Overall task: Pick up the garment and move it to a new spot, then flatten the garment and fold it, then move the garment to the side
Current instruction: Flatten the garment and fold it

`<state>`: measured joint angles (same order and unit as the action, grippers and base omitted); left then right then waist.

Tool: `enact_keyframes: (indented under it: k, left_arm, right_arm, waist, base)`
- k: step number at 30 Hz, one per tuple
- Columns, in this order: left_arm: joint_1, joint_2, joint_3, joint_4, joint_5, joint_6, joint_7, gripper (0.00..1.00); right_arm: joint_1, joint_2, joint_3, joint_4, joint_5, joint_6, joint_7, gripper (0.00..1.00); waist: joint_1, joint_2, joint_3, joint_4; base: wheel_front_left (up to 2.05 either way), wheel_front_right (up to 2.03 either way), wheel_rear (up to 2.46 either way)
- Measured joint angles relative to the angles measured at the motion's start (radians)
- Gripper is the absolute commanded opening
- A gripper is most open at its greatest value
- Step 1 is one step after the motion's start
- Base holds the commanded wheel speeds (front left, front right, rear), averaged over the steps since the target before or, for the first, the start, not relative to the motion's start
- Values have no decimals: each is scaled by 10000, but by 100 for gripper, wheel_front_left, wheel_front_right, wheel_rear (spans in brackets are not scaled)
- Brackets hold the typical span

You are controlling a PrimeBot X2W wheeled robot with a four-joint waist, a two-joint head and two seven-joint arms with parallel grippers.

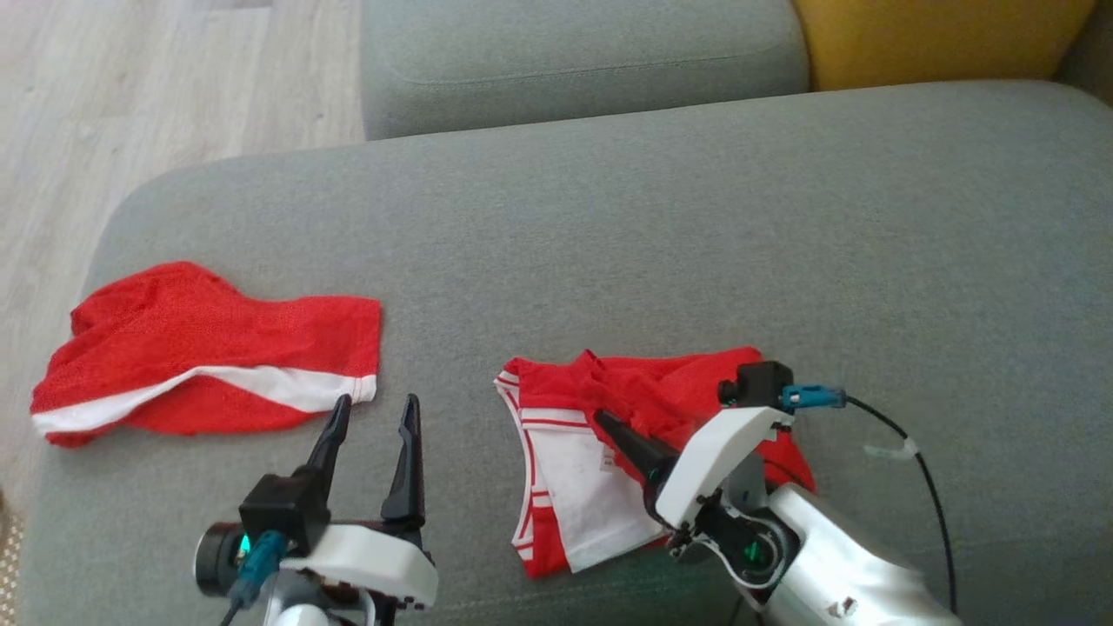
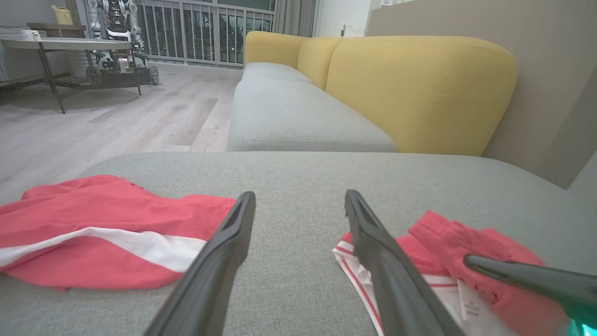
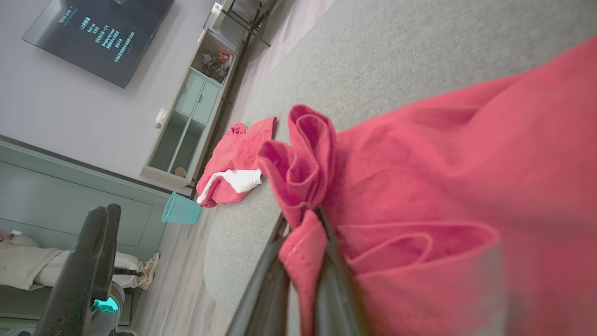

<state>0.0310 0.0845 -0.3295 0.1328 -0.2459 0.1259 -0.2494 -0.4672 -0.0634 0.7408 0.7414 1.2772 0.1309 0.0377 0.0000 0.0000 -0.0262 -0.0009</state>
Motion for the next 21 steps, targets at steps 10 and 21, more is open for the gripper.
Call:
enact_keyframes:
  k: [10,21]
  left_arm:
    - [-2,-48,58,25,71,-71,0,100]
    - [-60,-94,165,148,161,-207,0,100]
  right_arm:
    - [-1206,-4,2491,1260,2545,0,-1588,0]
    - [-2192,0,4964,1620,5056,0,-2495,100]
  waist:
    - [0,0,180,372]
    - [0,0,369,318]
  base:
    - [0,0,0]
    - [0,0,0]
